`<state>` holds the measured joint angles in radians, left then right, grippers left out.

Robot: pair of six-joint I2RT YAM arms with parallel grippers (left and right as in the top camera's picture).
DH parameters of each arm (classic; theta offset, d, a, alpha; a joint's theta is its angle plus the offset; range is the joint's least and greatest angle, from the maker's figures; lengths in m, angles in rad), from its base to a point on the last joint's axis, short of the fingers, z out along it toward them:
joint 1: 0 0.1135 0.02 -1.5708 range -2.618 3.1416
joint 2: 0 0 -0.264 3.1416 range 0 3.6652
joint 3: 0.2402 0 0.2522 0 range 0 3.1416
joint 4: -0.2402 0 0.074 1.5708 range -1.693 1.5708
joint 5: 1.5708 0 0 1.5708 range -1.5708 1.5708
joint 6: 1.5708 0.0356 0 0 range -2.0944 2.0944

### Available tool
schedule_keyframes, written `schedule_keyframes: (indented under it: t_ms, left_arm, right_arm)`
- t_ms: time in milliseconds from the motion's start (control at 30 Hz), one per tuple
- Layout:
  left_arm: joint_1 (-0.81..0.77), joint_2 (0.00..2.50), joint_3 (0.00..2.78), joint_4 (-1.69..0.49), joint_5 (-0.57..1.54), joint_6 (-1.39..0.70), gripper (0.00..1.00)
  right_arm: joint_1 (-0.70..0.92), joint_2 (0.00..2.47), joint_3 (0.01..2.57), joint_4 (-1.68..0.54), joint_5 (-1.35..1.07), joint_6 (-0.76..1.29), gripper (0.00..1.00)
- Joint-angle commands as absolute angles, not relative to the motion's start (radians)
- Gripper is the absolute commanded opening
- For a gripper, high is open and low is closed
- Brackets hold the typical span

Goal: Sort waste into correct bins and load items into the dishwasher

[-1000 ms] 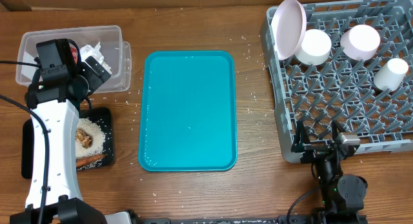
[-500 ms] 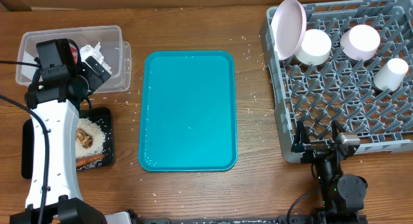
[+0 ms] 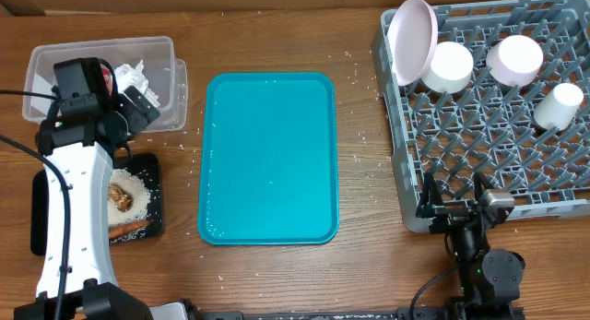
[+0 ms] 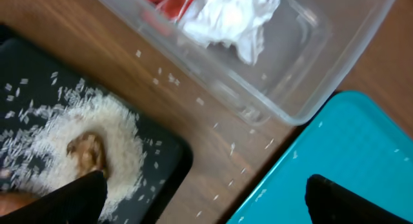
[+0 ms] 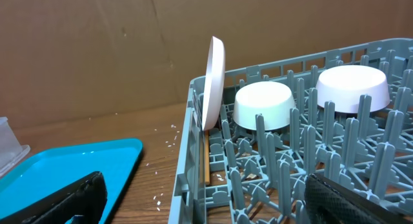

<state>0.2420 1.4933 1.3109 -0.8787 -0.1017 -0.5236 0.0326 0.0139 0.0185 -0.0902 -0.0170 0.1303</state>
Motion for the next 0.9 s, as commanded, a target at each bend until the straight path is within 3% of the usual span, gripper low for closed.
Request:
schedule_keyframes:
  t_ms: [0,267,567,867]
  left_arm:
    - [0.241,1.46,1.316,-0.94,-0.078,-0.517,1.0]
    - [0.238,1.337,1.083,-0.852,-0.072,-0.516,1.0]
    - [0.235,1.093,0.609,-0.329,0.169,-0.344,1.0]
    - [0.235,0.874,0.246,0.052,0.187,-0.31,1.0]
  right_arm:
    - [0.028,0.003,0.008,-0.084,-0.002,0.123,1.0]
    - [0.028,0.003,0.008,-0.084,-0.002,0.123,1.0]
    - [0.028,0.003,0.008,-0.084,-0.002,0.123,1.0]
    - [0.028,0.003,0.008,-0.084,-0.002,0.123,1.0]
